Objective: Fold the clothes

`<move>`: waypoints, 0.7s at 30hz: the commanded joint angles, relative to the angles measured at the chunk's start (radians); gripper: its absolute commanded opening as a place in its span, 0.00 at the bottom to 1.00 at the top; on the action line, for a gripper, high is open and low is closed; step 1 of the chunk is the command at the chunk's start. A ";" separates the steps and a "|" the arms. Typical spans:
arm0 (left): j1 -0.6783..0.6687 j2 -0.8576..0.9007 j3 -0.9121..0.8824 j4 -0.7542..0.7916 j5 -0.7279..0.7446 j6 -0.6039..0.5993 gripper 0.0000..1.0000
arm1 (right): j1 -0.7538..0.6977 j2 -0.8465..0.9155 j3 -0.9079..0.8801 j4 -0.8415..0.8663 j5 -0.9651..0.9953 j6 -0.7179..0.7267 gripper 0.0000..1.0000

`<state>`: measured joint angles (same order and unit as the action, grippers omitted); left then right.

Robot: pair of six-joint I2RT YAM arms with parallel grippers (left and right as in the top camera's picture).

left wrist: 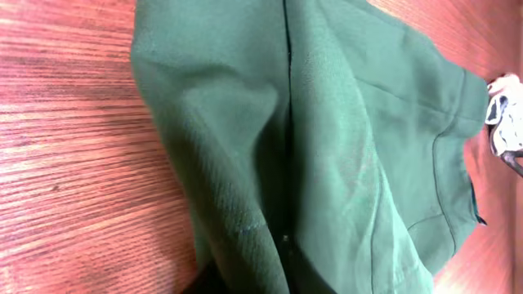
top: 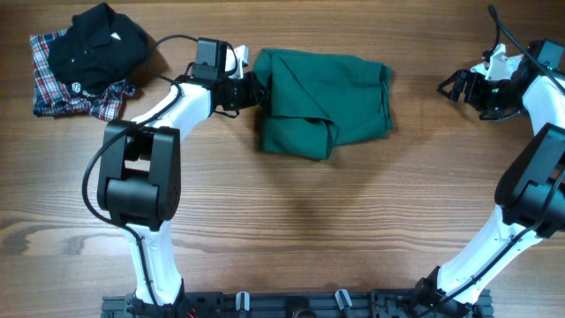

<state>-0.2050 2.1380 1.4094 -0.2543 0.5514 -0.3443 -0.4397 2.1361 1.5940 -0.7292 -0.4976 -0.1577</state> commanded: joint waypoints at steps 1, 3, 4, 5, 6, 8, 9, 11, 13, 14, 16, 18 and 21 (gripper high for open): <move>-0.018 -0.046 0.013 -0.013 -0.001 0.023 0.10 | 0.005 0.019 0.016 -0.001 -0.027 0.002 1.00; -0.024 -0.058 0.013 -0.018 0.002 0.023 0.07 | 0.005 0.019 0.016 0.000 -0.027 0.002 1.00; -0.027 -0.066 0.013 -0.019 0.001 0.023 0.06 | 0.005 0.019 0.016 0.000 -0.027 0.002 1.00; -0.029 -0.075 0.013 -0.020 0.001 0.023 0.06 | 0.005 0.019 0.016 0.000 -0.027 0.002 1.00; -0.029 -0.083 0.013 -0.020 0.001 0.023 0.04 | 0.005 0.019 0.016 0.000 -0.027 0.001 1.00; -0.033 -0.104 0.013 -0.019 0.001 0.023 0.04 | 0.005 0.019 0.016 0.000 -0.027 0.001 1.00; -0.034 -0.110 0.013 -0.020 0.001 0.023 0.04 | 0.005 0.019 0.016 0.000 -0.027 0.001 1.00; -0.037 -0.121 0.013 -0.023 0.002 0.023 0.04 | 0.005 0.019 0.016 0.000 -0.027 0.001 1.00; -0.042 -0.132 0.013 -0.023 0.005 0.023 0.04 | 0.005 0.019 0.016 0.000 -0.027 0.001 1.00; -0.047 -0.137 0.013 -0.019 0.005 0.023 0.04 | 0.005 0.019 0.016 0.000 -0.027 0.001 1.00; -0.057 -0.145 0.013 -0.002 0.005 0.023 0.04 | 0.005 0.019 0.016 0.000 -0.027 0.001 1.00; -0.072 -0.147 0.023 0.018 0.005 0.022 0.04 | 0.005 0.019 0.016 0.004 -0.027 0.001 1.00; -0.108 -0.146 0.027 0.058 0.005 0.023 0.04 | 0.005 0.019 0.016 0.010 -0.027 0.001 1.00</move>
<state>-0.2733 2.0304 1.4101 -0.2295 0.5503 -0.3412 -0.4400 2.1361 1.5940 -0.7261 -0.4976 -0.1577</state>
